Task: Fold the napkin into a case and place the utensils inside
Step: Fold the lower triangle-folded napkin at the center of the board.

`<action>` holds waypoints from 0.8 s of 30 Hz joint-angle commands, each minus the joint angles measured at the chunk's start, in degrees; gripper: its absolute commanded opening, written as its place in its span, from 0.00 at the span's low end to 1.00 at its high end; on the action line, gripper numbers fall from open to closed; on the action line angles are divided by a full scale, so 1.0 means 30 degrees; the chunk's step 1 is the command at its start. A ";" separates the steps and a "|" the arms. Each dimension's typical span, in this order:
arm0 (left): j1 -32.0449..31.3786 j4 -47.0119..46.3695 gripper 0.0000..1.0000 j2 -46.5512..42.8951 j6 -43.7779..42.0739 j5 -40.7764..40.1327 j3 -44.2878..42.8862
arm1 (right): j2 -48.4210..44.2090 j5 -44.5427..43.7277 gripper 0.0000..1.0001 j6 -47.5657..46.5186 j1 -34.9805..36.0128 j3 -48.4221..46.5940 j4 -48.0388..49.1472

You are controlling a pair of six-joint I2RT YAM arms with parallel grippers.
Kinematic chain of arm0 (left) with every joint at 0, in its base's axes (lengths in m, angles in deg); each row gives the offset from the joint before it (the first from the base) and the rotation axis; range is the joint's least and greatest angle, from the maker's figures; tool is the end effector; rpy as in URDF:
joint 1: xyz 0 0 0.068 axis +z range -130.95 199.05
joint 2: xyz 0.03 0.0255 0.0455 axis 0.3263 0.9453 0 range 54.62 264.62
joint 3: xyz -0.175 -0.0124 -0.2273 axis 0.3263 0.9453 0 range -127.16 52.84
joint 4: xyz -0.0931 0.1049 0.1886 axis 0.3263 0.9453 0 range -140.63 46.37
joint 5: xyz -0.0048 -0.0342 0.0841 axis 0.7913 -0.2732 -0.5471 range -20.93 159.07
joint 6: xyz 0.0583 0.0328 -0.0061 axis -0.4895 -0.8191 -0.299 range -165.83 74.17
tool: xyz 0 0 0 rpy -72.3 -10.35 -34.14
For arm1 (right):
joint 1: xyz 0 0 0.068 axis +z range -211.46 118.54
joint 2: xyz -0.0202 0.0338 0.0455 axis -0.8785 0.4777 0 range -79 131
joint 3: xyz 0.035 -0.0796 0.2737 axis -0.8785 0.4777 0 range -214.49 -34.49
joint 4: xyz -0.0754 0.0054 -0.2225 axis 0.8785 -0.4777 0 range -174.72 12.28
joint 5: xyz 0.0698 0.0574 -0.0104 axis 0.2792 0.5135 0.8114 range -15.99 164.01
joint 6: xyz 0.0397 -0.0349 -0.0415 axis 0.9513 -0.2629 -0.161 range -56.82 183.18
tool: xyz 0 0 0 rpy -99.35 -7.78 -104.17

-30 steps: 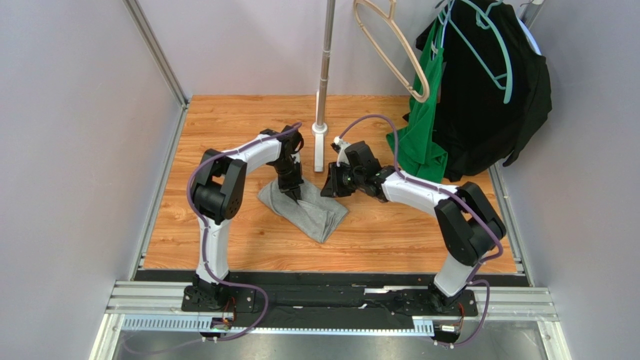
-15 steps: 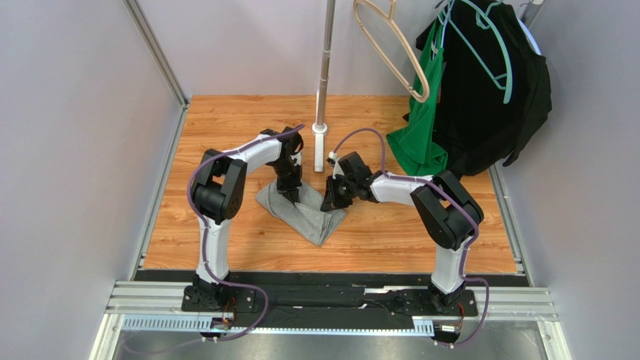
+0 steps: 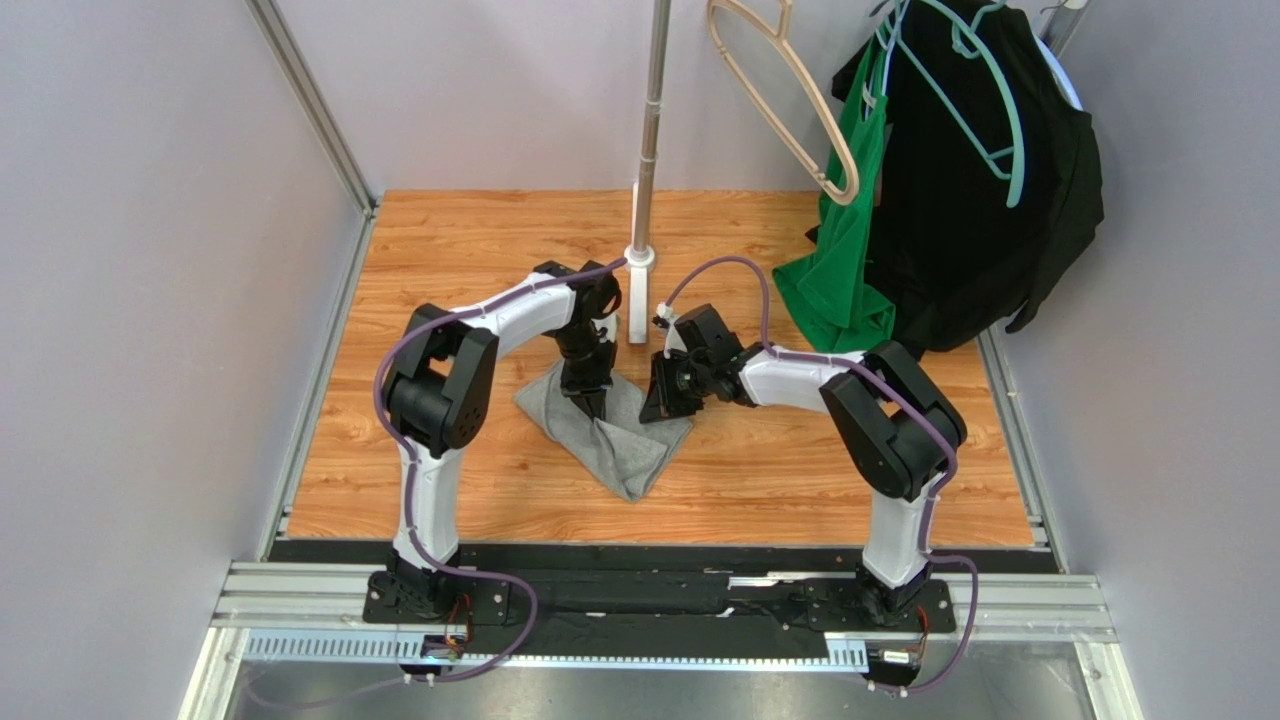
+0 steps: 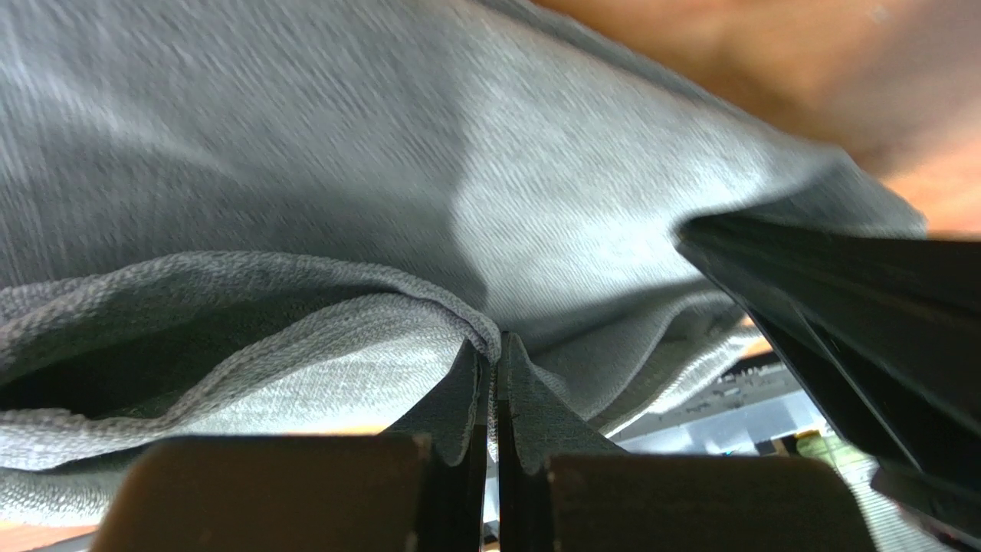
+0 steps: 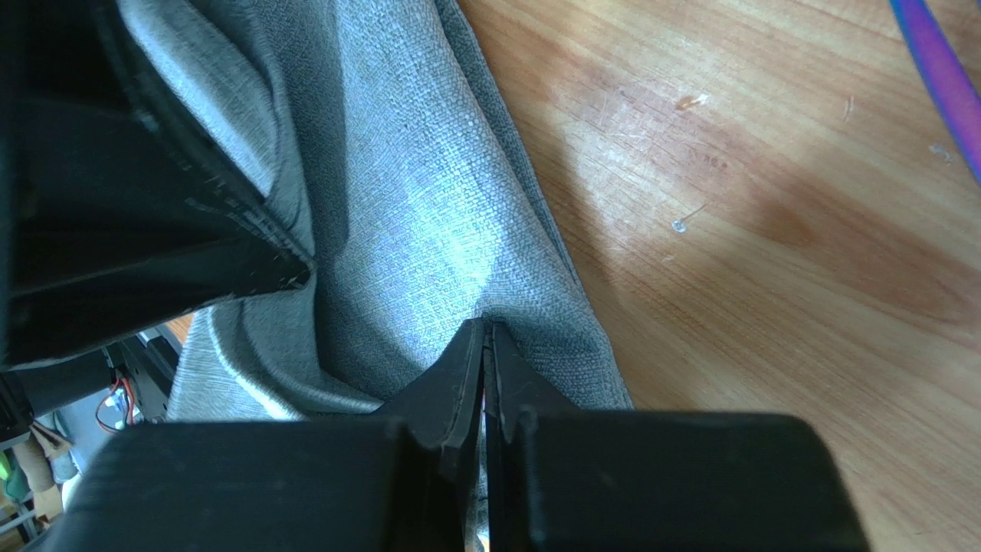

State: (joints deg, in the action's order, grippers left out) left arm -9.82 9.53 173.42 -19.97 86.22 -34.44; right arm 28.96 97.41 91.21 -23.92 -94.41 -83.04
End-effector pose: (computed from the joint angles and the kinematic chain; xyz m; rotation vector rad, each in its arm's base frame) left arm 0.3134 -0.1909 0.1706 -0.0708 -2.9541 0.3760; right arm 0.2796 0.2418 0.1590 -0.4030 2.6396 0.9413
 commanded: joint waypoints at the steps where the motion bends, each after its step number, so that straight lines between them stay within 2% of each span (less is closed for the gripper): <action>1: -0.0135 0.0804 0.00 -0.1018 -0.0186 -0.0464 -0.0055 | 0.0194 -0.0798 0.03 -0.0174 0.0202 0.0228 0.0339; 12: -0.0077 0.0980 0.00 -0.0228 0.1133 -0.3633 0.0031 | 0.0341 -0.1090 0.02 -0.0467 0.0494 0.0111 0.0105; 18: 0.0011 0.0045 0.00 -0.0489 0.1396 -0.3229 0.1847 | 0.0340 -0.1354 0.01 -0.0759 0.0495 0.0140 -0.0072; 24: -0.0018 -0.0016 0.00 -0.0842 0.1572 -0.3603 0.1179 | 0.0517 -0.1237 0.01 -0.0701 0.0612 0.0169 0.0075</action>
State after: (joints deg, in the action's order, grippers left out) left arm -9.73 9.64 171.94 -16.23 77.98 -30.03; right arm 28.96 96.14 90.73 -22.79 -94.41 -82.30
